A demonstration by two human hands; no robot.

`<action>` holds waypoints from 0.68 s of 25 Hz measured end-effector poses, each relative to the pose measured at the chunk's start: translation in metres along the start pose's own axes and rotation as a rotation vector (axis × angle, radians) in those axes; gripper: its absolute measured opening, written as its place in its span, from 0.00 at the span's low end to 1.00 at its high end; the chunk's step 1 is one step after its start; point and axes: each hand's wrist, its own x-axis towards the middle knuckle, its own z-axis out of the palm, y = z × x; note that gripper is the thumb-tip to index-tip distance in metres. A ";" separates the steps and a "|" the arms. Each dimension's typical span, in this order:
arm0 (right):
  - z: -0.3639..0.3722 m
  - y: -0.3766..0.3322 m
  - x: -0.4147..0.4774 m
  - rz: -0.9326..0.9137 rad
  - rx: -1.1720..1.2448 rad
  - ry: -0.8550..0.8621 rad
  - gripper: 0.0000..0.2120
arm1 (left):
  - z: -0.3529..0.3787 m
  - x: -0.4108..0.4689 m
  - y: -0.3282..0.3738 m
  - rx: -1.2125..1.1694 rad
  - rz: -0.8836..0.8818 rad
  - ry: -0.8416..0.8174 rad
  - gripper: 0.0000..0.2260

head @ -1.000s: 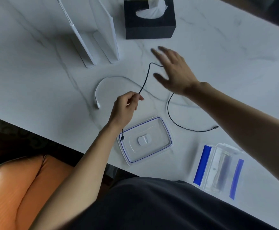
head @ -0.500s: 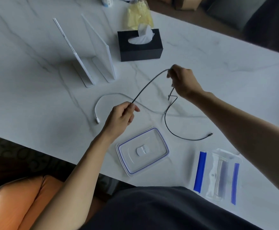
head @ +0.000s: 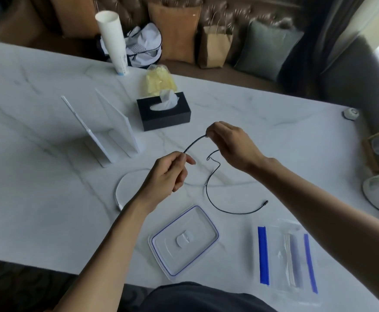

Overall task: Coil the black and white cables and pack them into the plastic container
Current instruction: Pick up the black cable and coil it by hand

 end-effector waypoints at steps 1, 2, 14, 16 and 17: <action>-0.009 0.003 -0.002 0.019 0.025 0.042 0.09 | 0.005 0.000 0.005 -0.020 0.004 -0.034 0.13; -0.018 0.005 -0.005 0.048 0.047 0.078 0.09 | 0.013 -0.001 0.011 -0.047 0.004 -0.080 0.12; -0.086 0.024 -0.099 0.219 0.509 0.081 0.14 | 0.158 0.009 0.120 -0.518 0.328 -0.123 0.15; -0.097 0.023 -0.121 0.204 0.560 -0.003 0.14 | 0.176 0.014 0.129 -0.549 0.381 -0.030 0.17; -0.102 0.024 -0.131 0.184 0.540 -0.053 0.13 | 0.179 0.016 0.132 -0.554 0.402 0.009 0.17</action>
